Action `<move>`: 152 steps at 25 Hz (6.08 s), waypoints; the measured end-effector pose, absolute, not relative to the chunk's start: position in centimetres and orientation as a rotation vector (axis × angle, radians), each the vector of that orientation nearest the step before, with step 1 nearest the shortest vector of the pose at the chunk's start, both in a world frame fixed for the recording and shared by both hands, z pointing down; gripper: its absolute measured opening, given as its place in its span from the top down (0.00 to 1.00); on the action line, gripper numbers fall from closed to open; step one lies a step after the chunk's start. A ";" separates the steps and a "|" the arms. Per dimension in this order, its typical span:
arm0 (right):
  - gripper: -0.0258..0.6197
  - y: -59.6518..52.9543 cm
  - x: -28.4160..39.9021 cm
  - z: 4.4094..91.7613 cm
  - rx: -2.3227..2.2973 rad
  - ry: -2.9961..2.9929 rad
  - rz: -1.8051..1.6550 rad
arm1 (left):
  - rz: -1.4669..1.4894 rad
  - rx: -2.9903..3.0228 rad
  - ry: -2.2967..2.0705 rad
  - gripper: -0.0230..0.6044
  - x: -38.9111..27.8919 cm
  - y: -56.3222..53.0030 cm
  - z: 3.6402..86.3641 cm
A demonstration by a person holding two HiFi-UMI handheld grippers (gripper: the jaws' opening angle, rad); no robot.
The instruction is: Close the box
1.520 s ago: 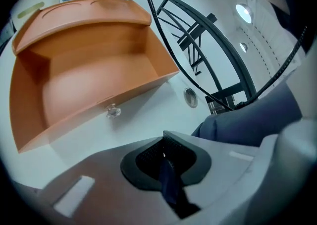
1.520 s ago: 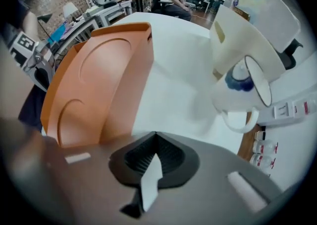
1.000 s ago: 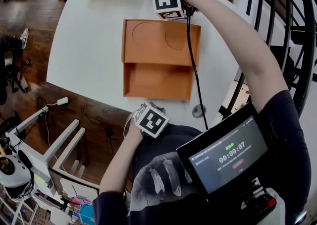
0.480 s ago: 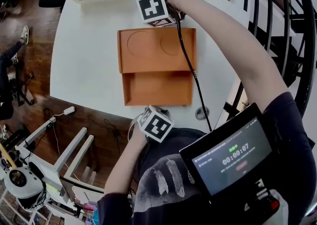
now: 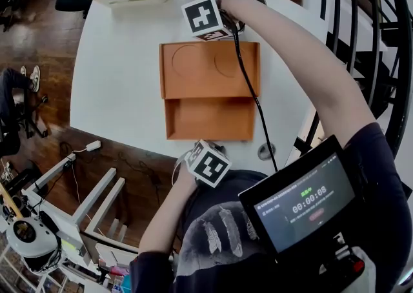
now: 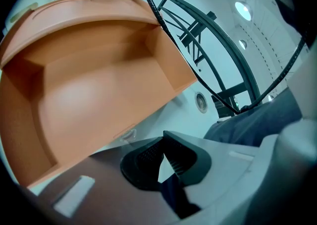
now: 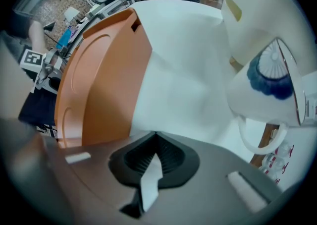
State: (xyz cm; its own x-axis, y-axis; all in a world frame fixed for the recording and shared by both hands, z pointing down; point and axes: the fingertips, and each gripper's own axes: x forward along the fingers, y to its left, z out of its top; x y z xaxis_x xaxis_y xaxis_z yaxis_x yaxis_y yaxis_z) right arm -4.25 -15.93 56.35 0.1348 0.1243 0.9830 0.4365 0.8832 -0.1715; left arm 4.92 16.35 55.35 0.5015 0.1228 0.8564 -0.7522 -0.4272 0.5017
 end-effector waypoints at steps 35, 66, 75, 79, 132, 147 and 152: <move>0.95 -16.1 -4.1 56.0 -0.497 -1.453 -0.181 | 1.096 1.768 -0.541 0.94 5.3 13.7 55.2; 0.95 -15.5 -3.8 55.6 -0.460 -1.497 -0.166 | 1.111 1.834 -0.553 0.94 5.0 10.9 54.0; 0.95 -15.5 -3.7 55.4 -0.452 -1.510 -0.167 | 1.099 1.856 -0.544 0.94 5.8 10.3 53.6; 0.95 -15.4 -3.6 55.5 -0.450 -1.509 -0.171 | 1.065 1.860 -0.538 0.94 6.3 10.3 53.6; 0.95 -15.3 -4.1 55.4 -0.434 -1.513 -0.239 | 1.017 1.892 -0.608 0.94 5.5 4.7 53.6; 0.95 -15.4 -3.6 55.4 -0.454 -1.475 -0.316 | 0.929 1.884 -0.618 0.94 6.2 3.1 53.8; 0.95 -15.5 -3.9 55.4 -0.465 -1.468 -0.333 | 0.908 1.873 -0.622 0.94 6.2 2.7 53.5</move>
State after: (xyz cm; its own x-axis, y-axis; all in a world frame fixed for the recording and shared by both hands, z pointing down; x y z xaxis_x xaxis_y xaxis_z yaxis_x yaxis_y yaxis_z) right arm -3.86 -15.50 55.42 0.0826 0.0654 0.9944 0.4878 0.8675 -0.0976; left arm 6.22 2.70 53.46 0.5983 -0.0425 0.8002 -0.7311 -0.4377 0.5234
